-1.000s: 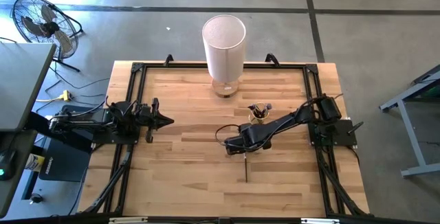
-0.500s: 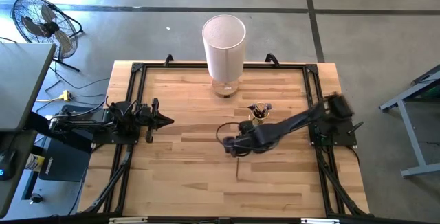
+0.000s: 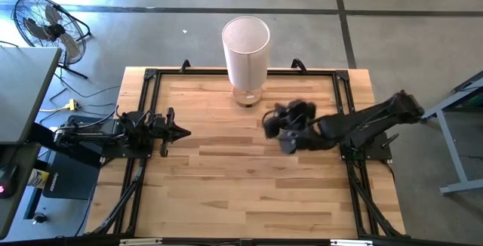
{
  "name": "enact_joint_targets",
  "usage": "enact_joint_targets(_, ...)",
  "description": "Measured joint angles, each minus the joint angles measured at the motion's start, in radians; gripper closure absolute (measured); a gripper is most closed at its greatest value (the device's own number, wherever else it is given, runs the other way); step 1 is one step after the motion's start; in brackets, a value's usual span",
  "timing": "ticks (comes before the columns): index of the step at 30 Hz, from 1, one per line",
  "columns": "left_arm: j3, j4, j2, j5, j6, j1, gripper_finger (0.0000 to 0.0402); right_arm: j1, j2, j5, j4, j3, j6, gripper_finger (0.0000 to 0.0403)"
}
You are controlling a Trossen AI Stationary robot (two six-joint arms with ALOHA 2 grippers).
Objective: Pick & Place Makeup Brushes
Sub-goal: Put the black eyeshadow brush into the makeup brush holder
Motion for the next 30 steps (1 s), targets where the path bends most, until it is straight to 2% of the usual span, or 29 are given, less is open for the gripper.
enact_joint_targets(3,0.0,0.0,0.0,0.0,0.0,0.0,0.04,-0.045,-0.069,0.05,-0.052,-0.017,-0.067,0.0403)
enact_joint_targets(6,0.0,0.0,0.0,0.0,0.0,0.0,0.04,-0.093,-0.136,0.049,-0.078,-0.071,-0.094,0.0403)
enact_joint_targets(9,0.0,0.0,0.0,0.0,0.0,0.0,0.04,-0.136,-0.221,0.037,-0.031,-0.17,-0.135,0.0403)
enact_joint_targets(13,0.0,0.0,0.0,0.0,0.0,0.0,0.04,-0.169,-0.298,0.001,0.22,-0.365,-0.311,0.0403)
enact_joint_targets(18,0.0,0.0,0.0,0.0,0.0,0.0,0.04,-0.182,-0.317,-0.107,0.761,-0.621,-0.668,0.0403)
enact_joint_targets(21,0.0,0.0,0.0,0.0,0.0,0.0,0.04,-0.184,-0.307,-0.187,0.972,-0.735,-0.774,0.0403)
enact_joint_targets(25,0.0,0.0,0.0,0.0,0.0,0.0,0.04,-0.184,-0.319,-0.239,1.022,-0.789,-0.831,0.0401)
enact_joint_targets(30,0.0,0.0,0.0,0.0,0.0,0.0,0.04,-0.184,-0.34,-0.301,0.956,-0.755,-0.973,0.0373)
